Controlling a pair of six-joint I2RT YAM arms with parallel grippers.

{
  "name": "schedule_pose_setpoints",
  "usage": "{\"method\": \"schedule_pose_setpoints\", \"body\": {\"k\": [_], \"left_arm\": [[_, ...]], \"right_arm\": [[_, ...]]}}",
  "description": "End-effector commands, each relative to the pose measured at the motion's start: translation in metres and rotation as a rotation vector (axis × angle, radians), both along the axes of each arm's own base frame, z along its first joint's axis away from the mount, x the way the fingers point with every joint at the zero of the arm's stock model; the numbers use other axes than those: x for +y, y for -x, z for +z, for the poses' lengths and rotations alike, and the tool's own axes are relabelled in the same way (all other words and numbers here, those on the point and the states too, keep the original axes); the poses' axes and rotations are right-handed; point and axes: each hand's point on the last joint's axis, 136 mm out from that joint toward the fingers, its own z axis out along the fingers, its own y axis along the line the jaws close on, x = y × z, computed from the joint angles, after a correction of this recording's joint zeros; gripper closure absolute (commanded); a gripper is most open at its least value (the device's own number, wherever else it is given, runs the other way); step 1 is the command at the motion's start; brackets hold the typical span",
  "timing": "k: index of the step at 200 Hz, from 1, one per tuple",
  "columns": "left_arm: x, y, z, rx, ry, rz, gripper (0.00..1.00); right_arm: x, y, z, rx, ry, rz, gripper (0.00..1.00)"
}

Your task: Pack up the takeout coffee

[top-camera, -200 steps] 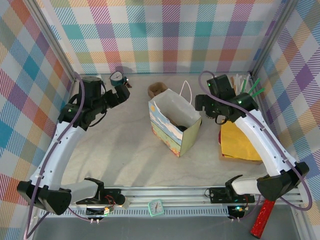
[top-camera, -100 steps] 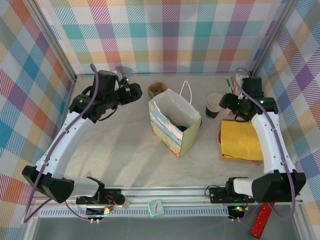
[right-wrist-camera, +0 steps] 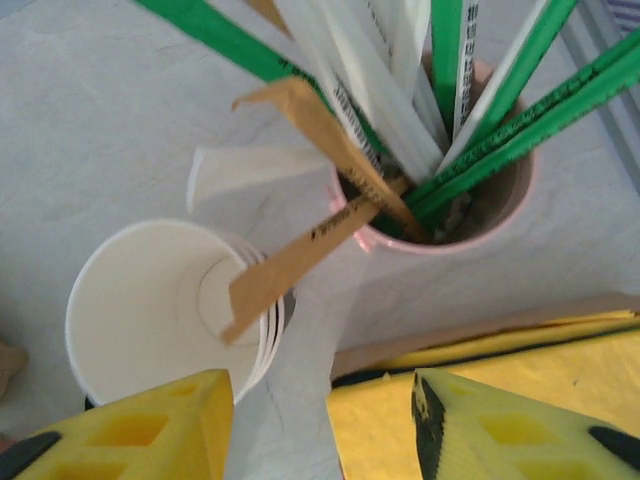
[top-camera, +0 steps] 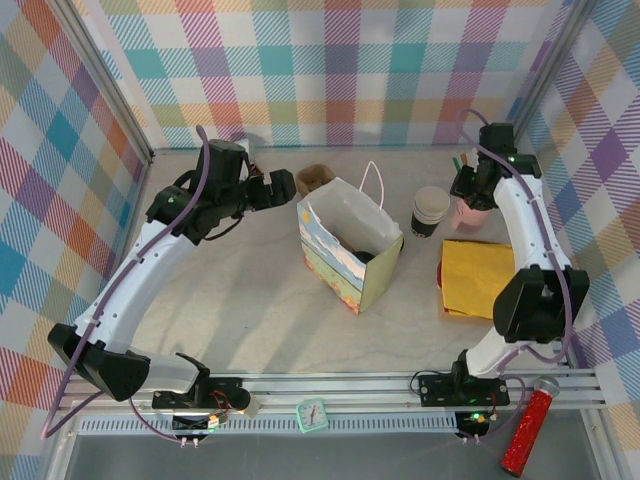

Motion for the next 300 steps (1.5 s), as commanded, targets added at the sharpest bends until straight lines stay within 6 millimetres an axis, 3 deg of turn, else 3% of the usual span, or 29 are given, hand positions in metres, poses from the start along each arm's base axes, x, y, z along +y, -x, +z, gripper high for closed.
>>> {"method": "schedule_pose_setpoints", "body": {"k": [1, 58, 106, 151, 238, 273, 300], "left_arm": [[0.0, 0.006, 0.007, -0.033, -0.005, -0.016, 0.0], [0.002, 0.006, 0.003, -0.024, -0.011, -0.01, 0.0], [0.002, 0.006, 0.001, -0.023, -0.012, -0.007, 0.0], [-0.001, 0.004, -0.001, -0.02, -0.007, -0.016, 0.0], [0.002, 0.006, 0.001, -0.022, -0.011, -0.01, 0.0], [0.002, 0.006, 0.001, -0.021, -0.013, -0.008, 0.0], [0.002, 0.006, 0.0, -0.019, -0.015, -0.008, 0.0]], "right_arm": [[-0.01, -0.015, -0.003, 0.03, 0.109, 0.041, 0.52], [-0.002, -0.037, -0.017, 0.066, 0.187, 0.101, 0.54], [-0.007, -0.039, 0.001, 0.012, 0.225, 0.076, 0.51], [-0.007, -0.047, 0.015, -0.02, 0.229, 0.078, 0.53], [-0.018, -0.07, 0.0, 0.018, 0.228, 0.056, 0.63], [-0.023, -0.072, -0.004, 0.03, 0.226, 0.049, 0.68], [-0.018, -0.065, -0.002, 0.031, 0.203, 0.054, 0.64]]}}
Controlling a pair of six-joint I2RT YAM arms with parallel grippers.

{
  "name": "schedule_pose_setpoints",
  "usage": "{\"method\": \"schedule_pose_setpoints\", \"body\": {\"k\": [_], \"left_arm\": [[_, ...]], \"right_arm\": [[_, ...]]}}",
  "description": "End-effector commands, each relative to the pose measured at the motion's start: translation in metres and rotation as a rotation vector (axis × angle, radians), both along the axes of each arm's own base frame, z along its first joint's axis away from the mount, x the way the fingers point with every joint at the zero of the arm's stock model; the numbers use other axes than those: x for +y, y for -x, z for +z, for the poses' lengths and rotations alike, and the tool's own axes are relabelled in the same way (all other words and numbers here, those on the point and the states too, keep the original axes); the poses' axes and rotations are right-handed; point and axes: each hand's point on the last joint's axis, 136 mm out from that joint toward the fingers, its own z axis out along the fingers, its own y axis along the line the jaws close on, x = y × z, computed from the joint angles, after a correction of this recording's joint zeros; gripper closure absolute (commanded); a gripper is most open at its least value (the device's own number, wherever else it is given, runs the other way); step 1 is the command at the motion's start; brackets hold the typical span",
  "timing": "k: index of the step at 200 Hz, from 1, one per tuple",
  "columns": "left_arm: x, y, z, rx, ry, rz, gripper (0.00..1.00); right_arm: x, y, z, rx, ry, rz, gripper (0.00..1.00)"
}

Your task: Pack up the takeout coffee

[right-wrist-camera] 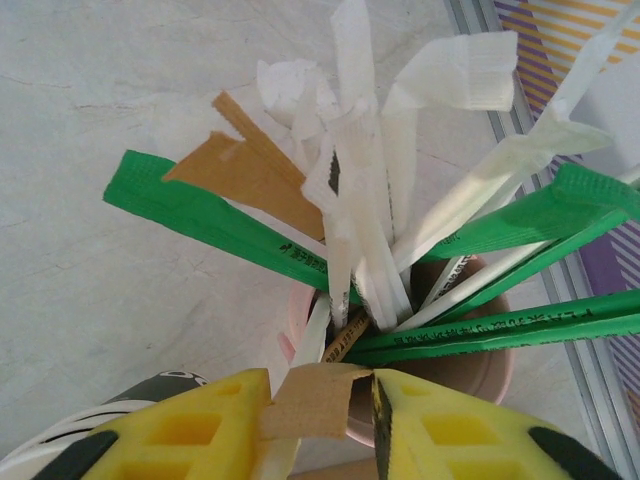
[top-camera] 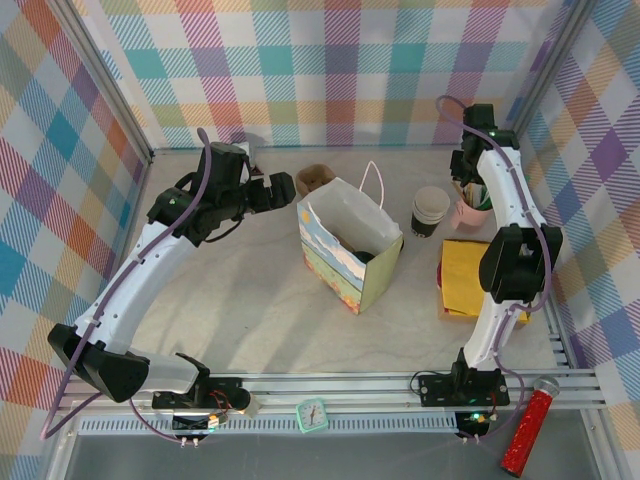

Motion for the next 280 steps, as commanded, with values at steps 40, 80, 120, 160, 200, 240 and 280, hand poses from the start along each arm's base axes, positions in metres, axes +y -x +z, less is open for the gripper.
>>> {"method": "schedule_pose_setpoints", "body": {"k": [40, 80, 120, 160, 200, 240, 280], "left_arm": [[-0.003, 0.003, 0.005, -0.026, 0.005, -0.016, 0.0], [-0.004, 0.003, 0.004, -0.022, 0.015, -0.019, 0.0], [-0.004, 0.006, 0.001, -0.017, 0.019, -0.019, 0.0], [0.001, 0.009, 0.004, -0.023, 0.014, -0.007, 0.0], [0.003, 0.012, 0.003, -0.023, 0.013, 0.0, 0.0], [0.001, 0.01, 0.002, -0.021, 0.018, -0.005, 0.0], [0.001, 0.009, 0.001, -0.02, 0.015, -0.005, 0.0]], "right_arm": [[0.009, 0.021, 0.038, -0.072, -0.019, 0.018, 0.62], [0.03, 0.039, 0.045, -0.081, -0.022, 0.078, 0.6], [0.042, 0.039, 0.03, -0.04, 0.016, 0.121, 0.6], [0.042, 0.029, 0.019, -0.009, 0.026, 0.119, 0.62], [0.036, 0.028, 0.024, -0.024, 0.055, 0.102, 0.63], [0.032, 0.03, 0.036, -0.052, 0.067, 0.091, 0.64], [0.028, 0.031, 0.044, -0.076, 0.065, 0.079, 0.65]]}}
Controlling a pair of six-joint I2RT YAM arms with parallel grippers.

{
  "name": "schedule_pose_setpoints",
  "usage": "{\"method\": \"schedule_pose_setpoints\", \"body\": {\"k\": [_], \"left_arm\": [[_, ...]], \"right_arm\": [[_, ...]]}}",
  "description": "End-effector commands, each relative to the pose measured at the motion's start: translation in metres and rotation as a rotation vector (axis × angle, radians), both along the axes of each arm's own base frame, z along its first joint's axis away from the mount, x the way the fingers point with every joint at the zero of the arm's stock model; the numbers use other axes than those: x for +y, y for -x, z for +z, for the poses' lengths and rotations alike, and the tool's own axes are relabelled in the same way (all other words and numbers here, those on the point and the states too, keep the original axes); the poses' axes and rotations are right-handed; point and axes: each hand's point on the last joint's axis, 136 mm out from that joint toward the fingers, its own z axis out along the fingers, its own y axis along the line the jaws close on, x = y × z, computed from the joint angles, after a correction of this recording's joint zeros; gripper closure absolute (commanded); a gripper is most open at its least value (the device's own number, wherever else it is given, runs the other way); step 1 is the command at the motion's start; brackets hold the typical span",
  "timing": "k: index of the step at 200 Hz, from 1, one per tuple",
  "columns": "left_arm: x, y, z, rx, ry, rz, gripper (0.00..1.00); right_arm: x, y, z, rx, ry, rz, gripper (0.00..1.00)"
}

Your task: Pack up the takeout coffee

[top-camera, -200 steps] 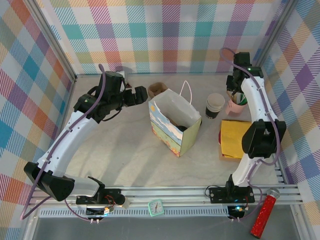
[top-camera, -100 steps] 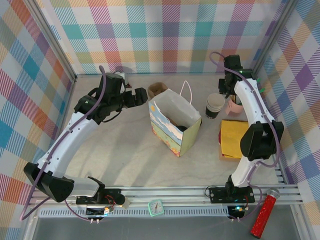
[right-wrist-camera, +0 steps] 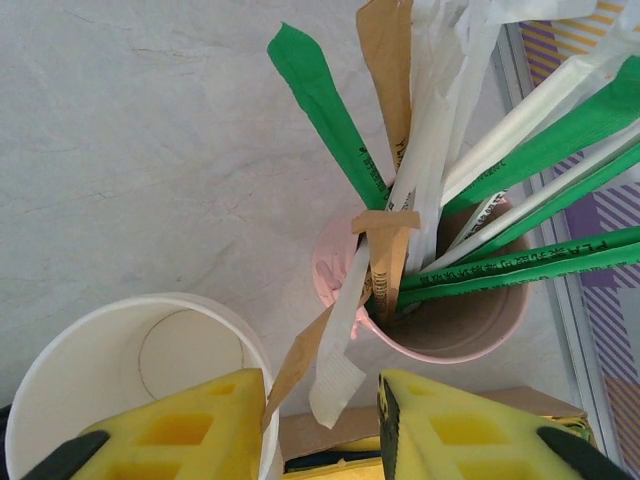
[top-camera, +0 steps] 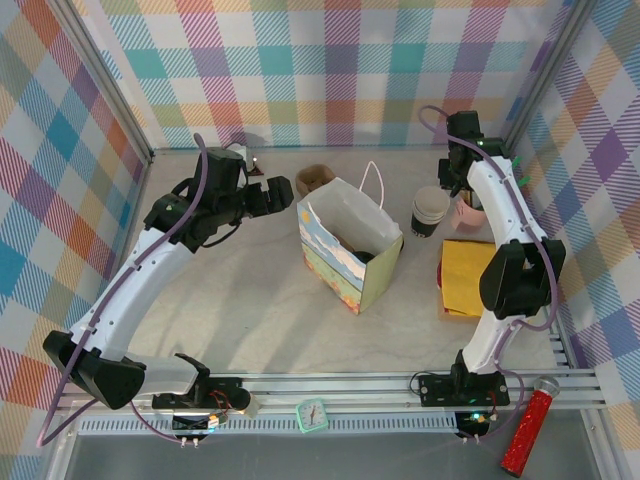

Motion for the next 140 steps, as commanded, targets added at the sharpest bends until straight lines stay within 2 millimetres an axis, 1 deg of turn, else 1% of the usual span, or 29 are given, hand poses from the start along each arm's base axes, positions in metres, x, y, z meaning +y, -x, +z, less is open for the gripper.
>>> {"method": "schedule_pose_setpoints", "body": {"k": [1, 30, 56, 92, 140], "left_arm": [[-0.002, 0.002, 0.003, -0.014, 0.008, -0.007, 0.0], [-0.003, 0.001, 0.002, -0.013, 0.008, -0.008, 0.0], [-0.004, 0.001, 0.002, -0.012, 0.007, -0.009, 0.0], [-0.004, 0.0, 0.001, -0.01, 0.003, -0.009, 0.0], [-0.005, -0.002, 0.002, -0.011, 0.003, -0.01, 0.0]], "right_arm": [[-0.006, 0.0, 0.03, -0.076, 0.008, -0.014, 0.66], [-0.008, -0.001, 0.031, -0.083, -0.003, -0.02, 0.68], [-0.011, -0.002, 0.023, -0.065, -0.007, -0.03, 0.69], [-0.016, -0.005, 0.018, -0.058, -0.021, -0.042, 0.73], [-0.015, -0.009, 0.007, -0.035, -0.031, -0.036, 0.74]]}}
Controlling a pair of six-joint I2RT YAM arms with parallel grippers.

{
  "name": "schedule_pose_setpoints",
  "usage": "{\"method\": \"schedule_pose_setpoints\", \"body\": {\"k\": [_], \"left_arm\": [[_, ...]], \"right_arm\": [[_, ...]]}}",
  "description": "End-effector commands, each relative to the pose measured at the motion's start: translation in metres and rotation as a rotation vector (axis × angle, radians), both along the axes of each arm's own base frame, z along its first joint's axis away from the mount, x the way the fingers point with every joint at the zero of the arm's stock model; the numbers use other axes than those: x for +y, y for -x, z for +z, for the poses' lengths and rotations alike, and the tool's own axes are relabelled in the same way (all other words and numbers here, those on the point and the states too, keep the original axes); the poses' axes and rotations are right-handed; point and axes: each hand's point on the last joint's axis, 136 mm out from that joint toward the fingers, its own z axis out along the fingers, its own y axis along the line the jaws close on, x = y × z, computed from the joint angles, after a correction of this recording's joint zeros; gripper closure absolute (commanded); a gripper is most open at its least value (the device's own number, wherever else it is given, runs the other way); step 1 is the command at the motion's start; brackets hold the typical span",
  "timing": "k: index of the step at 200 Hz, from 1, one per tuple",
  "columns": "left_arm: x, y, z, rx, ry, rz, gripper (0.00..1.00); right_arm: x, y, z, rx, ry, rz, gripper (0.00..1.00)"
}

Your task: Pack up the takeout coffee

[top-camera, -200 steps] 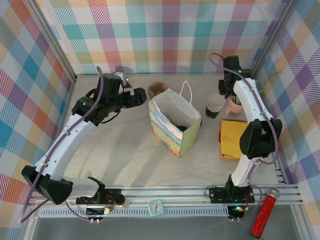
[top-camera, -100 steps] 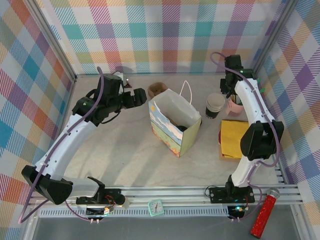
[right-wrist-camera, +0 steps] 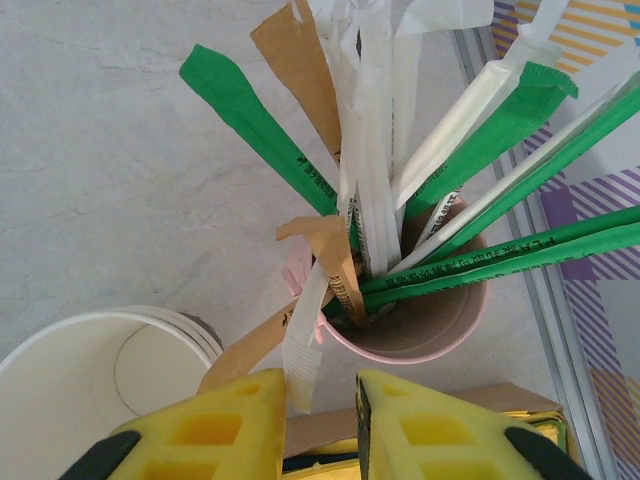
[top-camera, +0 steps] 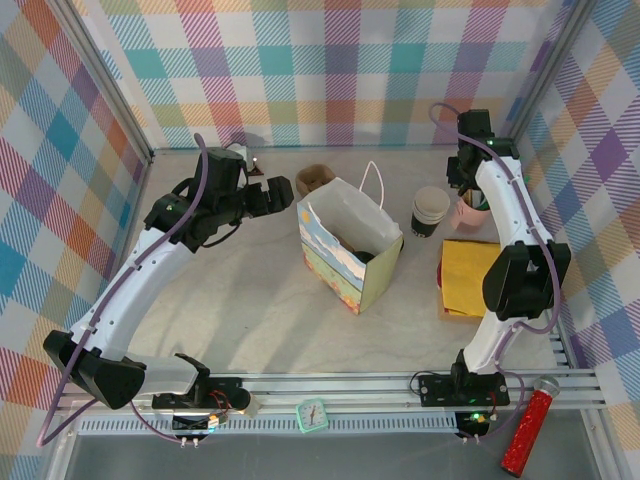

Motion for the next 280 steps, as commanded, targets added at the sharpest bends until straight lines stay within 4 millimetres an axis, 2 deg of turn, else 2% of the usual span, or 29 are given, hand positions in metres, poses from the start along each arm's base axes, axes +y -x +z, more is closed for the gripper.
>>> {"method": "schedule_pose_setpoints", "body": {"k": [1, 44, 57, 75, 140, 173, 206, 238, 280], "left_arm": [[-0.005, -0.001, 0.003, -0.012, 0.004, -0.011, 0.0], [-0.003, 0.0, 0.004, -0.011, 0.002, -0.008, 0.0], [-0.003, 0.001, 0.005, -0.013, 0.002, -0.008, 0.0], [-0.002, 0.001, 0.005, -0.012, -0.001, -0.005, 0.0], [-0.002, 0.002, 0.007, -0.019, 0.007, -0.009, 0.0], [-0.002, 0.004, 0.01, -0.025, 0.015, -0.009, 0.0], [0.001, 0.006, 0.014, -0.036, 0.01, -0.002, 0.0], [0.004, 0.007, 0.019, -0.049, 0.006, 0.004, 0.0], [0.006, 0.005, 0.023, -0.062, -0.004, 0.014, 0.0]], "right_arm": [[0.001, -0.01, 0.002, -0.022, -0.019, 0.0, 0.74], [0.002, -0.018, -0.001, -0.014, -0.02, 0.002, 0.81], [0.002, -0.018, 0.0, -0.015, -0.022, 0.004, 0.93], [0.003, -0.014, 0.008, -0.029, -0.029, 0.002, 1.0], [0.003, 0.025, 0.054, -0.126, -0.04, 0.003, 1.0], [0.004, 0.043, 0.082, -0.192, -0.053, 0.007, 1.0], [0.007, 0.062, 0.123, -0.297, -0.083, 0.021, 1.0], [0.023, 0.087, 0.17, -0.43, -0.172, 0.086, 1.0], [0.043, 0.131, 0.22, -0.59, -0.279, 0.18, 0.99]]}}
